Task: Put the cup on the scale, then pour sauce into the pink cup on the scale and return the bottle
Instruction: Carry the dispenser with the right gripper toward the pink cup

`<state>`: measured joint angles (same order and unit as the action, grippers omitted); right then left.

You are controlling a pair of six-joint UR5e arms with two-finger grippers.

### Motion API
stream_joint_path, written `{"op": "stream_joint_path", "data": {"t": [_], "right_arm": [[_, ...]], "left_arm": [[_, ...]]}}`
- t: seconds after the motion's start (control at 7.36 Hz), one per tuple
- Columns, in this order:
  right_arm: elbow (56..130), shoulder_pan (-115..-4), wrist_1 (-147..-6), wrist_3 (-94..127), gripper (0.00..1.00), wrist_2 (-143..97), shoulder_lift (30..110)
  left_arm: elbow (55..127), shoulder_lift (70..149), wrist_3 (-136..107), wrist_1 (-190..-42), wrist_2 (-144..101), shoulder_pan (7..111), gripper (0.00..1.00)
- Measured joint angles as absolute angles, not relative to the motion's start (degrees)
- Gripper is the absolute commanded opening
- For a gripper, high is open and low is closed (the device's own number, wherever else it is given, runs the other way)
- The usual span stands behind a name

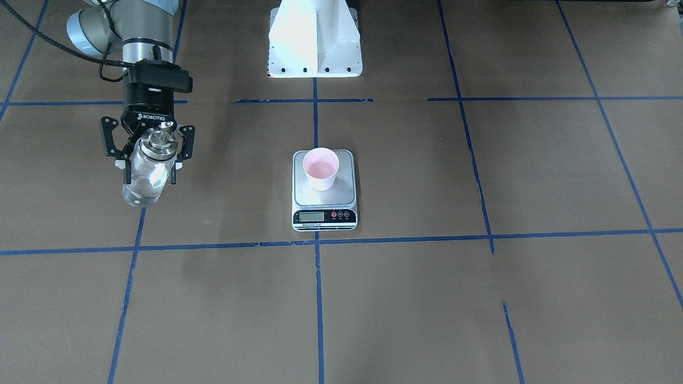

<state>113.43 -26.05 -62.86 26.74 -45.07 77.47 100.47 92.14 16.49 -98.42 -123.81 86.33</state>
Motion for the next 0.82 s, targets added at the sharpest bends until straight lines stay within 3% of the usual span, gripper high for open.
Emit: {"op": "stream_joint_path", "data": {"t": [0.82], "right_arm": [[108.36,-18.24,-73.23,15.11,0.00,-29.95,69.51]], "left_arm": [[94.02,86.73,17.51,-98.28,-128.19,87.13,1.00]]}}
